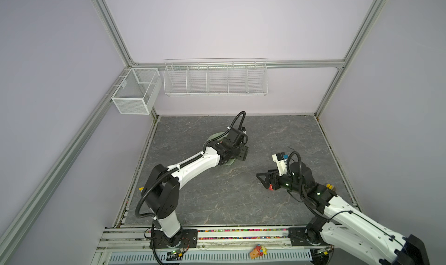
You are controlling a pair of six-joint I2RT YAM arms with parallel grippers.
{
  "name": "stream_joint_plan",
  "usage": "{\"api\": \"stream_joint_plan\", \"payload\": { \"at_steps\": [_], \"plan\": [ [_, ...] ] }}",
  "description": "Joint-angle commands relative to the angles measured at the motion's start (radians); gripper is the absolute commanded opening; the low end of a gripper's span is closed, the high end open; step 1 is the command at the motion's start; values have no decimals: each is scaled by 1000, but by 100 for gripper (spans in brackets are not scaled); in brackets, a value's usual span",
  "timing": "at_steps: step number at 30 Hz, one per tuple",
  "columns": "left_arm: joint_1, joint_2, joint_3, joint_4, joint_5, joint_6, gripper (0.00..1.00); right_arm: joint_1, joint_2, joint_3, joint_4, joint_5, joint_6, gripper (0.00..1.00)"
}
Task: Place and organize the fake fruits in the fruit bowl
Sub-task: 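Reach the left gripper to the second red apple and grasp it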
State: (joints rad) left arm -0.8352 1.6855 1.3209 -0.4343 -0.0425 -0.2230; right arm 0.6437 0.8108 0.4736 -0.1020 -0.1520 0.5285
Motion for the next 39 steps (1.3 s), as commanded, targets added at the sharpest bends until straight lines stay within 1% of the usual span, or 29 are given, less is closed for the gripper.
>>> {"api": "stream_joint_plan", "payload": {
  "at_steps": [1,7,10,13,16,19,22,25,33,39],
  "plan": [
    [-71,9,-81,64,148,-73,69,-23,-69,-53,-92,22,79,89],
    [-243,103,-38,89,165,-157,70,-34,-274,-103,-268,62,99,89],
    [-294,159,-1,112,154,-194,71,-33,-370,-123,-336,82,115,89],
    [-325,220,67,70,117,-224,72,-33,-438,-130,-409,105,121,89],
    [-345,276,139,4,74,-231,73,-34,-473,-140,-443,106,122,89],
    [-350,326,193,-45,99,-231,73,-34,-480,-146,-447,98,120,89],
    [-351,351,220,-76,97,-236,73,-34,-486,-149,-450,99,110,89],
    [-352,357,221,-75,88,-242,73,-34,-495,-153,-449,100,105,89],
    [-351,401,251,-72,108,-248,73,-34,-513,-156,-468,98,108,89],
    [-352,449,312,-92,92,-255,73,-34,-559,-152,-495,120,109,89]
  ]
}}
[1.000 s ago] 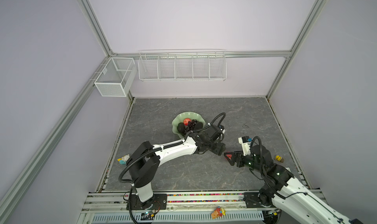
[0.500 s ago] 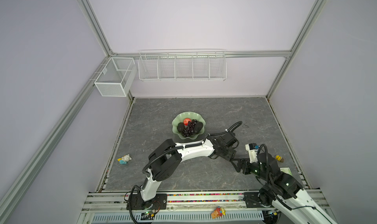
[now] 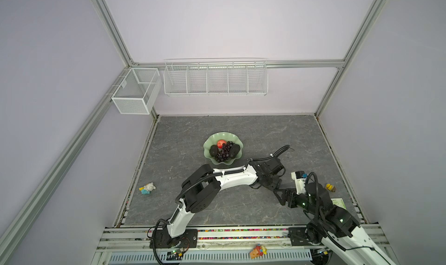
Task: Place and organize the fake fruits in the fruit bowl
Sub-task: 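Reach the left gripper to the second red apple and grasp it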
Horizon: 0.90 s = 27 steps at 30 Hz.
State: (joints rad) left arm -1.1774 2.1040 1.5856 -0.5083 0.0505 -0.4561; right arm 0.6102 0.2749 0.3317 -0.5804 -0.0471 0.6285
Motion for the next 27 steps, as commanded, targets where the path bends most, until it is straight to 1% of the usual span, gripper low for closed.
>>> {"api": "stream_joint_plan", "payload": {
  "at_steps": [1,6,13,17,19,22,27],
  "plan": [
    [-9,43,63,-34,-7,-26,72,1,-28,-11,-22,19,12,89],
    [-9,80,113,-115,-23,-41,70,0,-47,-8,-40,33,18,89],
    [-9,84,114,-161,-11,-31,70,0,-121,-16,-78,102,59,89],
    [-9,85,107,-171,-32,-23,70,-1,-150,-34,-90,108,68,89],
    [-9,81,105,-156,-41,-16,68,1,-151,-39,-86,108,69,89],
    [-9,84,115,-136,-42,-9,70,0,-140,-33,-73,110,65,89],
    [2,119,154,-129,-12,-4,70,0,-96,-9,-56,110,38,89]
  ]
}}
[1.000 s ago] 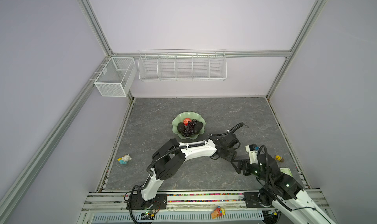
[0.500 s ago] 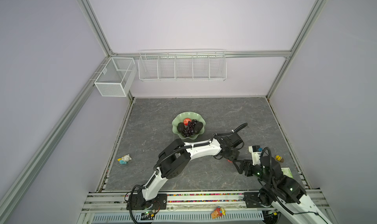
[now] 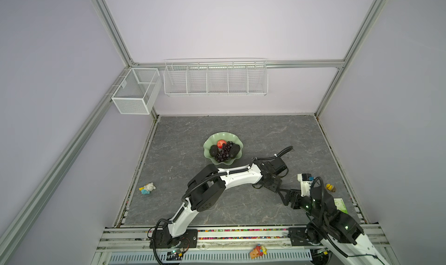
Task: Place and organize the fake fruits in the fruit bowl
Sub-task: 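Reach the left gripper to the second red apple and grasp it, then carry the second apple into the bowl and open the left gripper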
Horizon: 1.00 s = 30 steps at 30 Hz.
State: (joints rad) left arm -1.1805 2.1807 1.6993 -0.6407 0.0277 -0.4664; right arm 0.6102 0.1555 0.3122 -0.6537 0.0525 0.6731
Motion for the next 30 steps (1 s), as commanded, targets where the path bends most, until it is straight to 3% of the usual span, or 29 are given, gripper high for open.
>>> {"api": "stream_joint_plan", "payload": {
  "at_steps": [1,8,18,22,30],
  "plan": [
    [9,45,42,12,14,6,70,0,36,14,20,10,-12,89],
    [29,70,66,20,68,-2,66,0,63,27,46,1,-18,89],
    [54,-72,-71,85,53,-5,37,0,72,11,84,-2,-18,89],
    [93,-162,-180,137,68,-4,35,-1,126,19,121,-20,-28,89],
    [104,-163,-238,190,80,-2,29,0,142,12,147,-33,-23,89]
  ]
}}
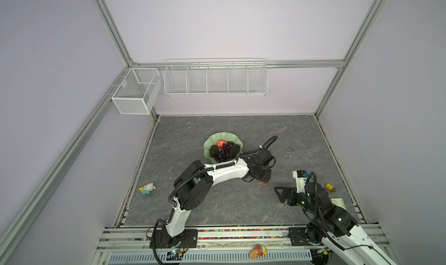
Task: Place and organize the fake fruits in the fruit bowl
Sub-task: 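Carry the second apple into the bowl and open the left gripper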
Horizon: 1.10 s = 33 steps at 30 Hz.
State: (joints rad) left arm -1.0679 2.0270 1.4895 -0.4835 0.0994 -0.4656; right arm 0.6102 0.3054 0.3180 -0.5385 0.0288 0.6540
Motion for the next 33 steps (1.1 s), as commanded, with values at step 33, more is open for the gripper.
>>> {"api": "stream_joint_plan", "payload": {
  "at_steps": [33],
  "plan": [
    [532,-105,-6,-39,-479,189,34,110,733,320,497,-170,-174,89]
  ]
}}
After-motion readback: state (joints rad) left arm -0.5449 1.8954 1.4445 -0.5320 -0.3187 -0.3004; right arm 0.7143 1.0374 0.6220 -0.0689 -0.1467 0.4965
